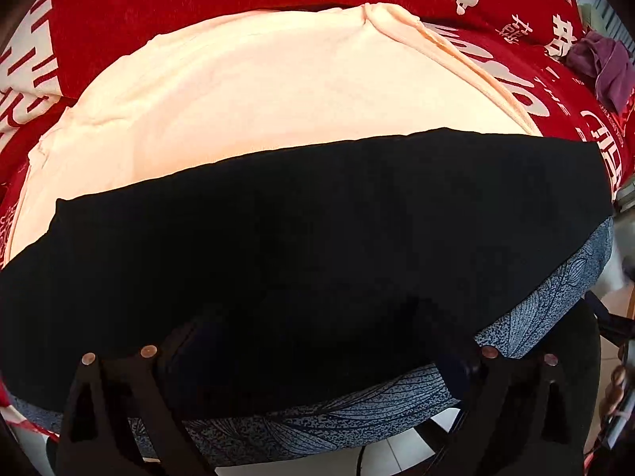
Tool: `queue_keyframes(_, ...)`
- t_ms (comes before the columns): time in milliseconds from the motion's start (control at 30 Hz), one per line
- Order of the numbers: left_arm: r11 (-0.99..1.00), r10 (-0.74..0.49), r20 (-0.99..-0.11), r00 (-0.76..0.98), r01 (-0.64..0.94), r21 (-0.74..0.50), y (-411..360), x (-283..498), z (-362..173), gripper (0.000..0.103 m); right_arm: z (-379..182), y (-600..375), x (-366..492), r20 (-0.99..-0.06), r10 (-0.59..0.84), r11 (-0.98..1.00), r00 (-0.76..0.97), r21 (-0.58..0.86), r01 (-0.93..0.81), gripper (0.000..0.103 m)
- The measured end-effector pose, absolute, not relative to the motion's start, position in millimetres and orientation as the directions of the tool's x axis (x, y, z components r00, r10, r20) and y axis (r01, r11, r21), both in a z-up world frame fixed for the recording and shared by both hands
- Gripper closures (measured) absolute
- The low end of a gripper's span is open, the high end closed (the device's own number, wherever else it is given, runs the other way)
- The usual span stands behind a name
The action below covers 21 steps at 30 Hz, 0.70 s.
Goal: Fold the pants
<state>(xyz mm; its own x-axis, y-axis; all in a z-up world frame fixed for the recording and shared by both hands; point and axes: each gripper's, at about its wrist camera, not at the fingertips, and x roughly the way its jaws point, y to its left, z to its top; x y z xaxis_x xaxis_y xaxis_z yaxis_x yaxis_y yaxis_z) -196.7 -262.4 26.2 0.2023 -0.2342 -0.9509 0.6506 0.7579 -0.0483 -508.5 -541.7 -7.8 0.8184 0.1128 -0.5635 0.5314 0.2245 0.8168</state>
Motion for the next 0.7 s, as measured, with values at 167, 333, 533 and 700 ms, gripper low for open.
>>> queue_keyframes(167, 0.754, -0.235, -0.95, 0.205, 0.655, -0.045, -267.2, -197.4, 23.1, 0.004, -11.8, -546.7, -490.7, -0.479, 0.131, 0.189, 0.868, 0.871, 0.453, 0.0)
queue_keyframes(333, 0.752, -0.24, -0.949, 0.205, 0.657, -0.048, -270.1, -196.9, 20.1, 0.002, 35.0, -530.4, -475.9, -0.514, 0.072, 0.425, 0.855, 0.791, 0.44, 0.013)
queue_keyframes(533, 0.75, -0.244, -0.947, 0.211, 0.66, -0.046, -272.4, -198.1, 18.5, 0.001, 4.1, -541.7, -465.3, -0.603, 0.127, 0.359, 0.787, 0.768, 0.531, 0.083)
queue_keyframes(700, 0.747, -0.249, -0.945, 0.212, 0.663, -0.048, -270.9, -200.0, 18.8, 0.001, 66.3, -517.3, -458.8, -0.623, 0.02, 0.566, 0.782, 0.652, 0.505, 0.092)
